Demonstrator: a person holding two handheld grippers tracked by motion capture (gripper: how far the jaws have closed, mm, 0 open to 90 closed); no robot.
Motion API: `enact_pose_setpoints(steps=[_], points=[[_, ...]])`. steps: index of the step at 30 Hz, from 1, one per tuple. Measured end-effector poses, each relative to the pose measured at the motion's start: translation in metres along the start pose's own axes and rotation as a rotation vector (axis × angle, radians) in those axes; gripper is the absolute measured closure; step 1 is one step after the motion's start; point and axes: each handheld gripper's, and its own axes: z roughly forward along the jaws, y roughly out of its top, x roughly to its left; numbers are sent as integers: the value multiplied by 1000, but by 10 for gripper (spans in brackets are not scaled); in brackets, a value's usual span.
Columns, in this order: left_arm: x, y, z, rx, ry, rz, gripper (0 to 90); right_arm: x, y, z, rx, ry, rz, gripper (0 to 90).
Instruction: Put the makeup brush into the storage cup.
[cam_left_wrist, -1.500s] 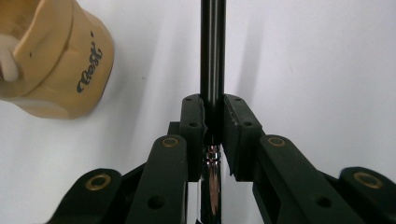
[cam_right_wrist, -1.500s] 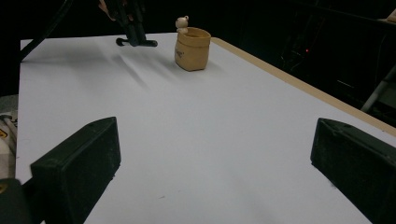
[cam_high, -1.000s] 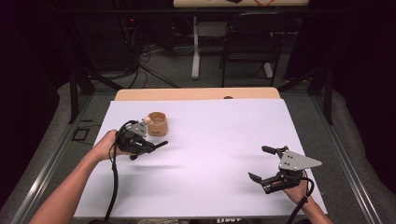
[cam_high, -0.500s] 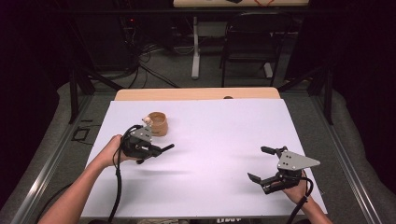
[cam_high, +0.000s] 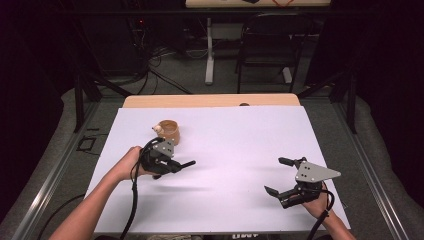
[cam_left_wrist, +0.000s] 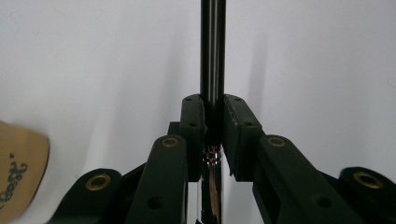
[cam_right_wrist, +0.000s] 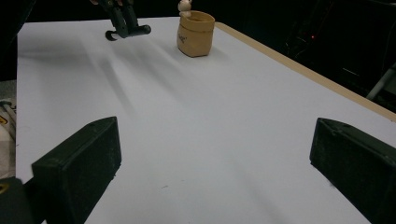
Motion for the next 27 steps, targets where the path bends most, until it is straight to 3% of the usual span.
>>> enact_pose_setpoints(steps=[6,12,16,27], points=[[-4,14,13,-11,-43,14,787,0,0,1,12,2,1,16],[-9,26,26,-105,-53,16,787,1,0,1,14,5,-7,18],[-12,31,30,-113,-74,25,787,1,0,1,19,12,-4,20],[-20,36,36,-184,-65,21,787,2,5,6,18,39,30,5]])
